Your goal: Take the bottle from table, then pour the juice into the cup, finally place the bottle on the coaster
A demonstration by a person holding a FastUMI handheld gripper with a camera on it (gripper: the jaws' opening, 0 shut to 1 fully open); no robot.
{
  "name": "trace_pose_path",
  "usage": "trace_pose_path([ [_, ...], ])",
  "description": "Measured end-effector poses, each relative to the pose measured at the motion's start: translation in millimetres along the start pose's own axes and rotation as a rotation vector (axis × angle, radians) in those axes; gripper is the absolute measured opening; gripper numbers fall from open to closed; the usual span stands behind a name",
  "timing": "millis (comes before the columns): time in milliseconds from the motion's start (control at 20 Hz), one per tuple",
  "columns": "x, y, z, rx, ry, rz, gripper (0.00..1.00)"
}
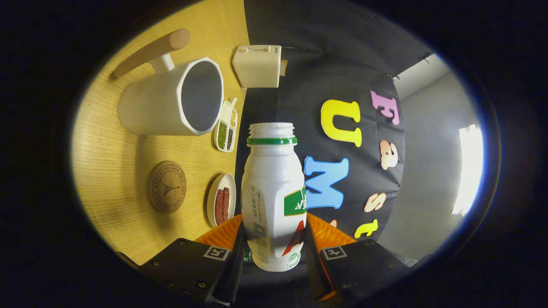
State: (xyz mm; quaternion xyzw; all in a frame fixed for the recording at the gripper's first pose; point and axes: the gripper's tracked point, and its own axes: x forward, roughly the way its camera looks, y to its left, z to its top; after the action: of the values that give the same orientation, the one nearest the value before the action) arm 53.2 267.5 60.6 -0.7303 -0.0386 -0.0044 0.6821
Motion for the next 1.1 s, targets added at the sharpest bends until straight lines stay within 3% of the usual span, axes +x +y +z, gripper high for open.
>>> trace_pose_path([
  [1100, -1, -14, 5, -0.088, -0.014, -0.042, 0.63],
])
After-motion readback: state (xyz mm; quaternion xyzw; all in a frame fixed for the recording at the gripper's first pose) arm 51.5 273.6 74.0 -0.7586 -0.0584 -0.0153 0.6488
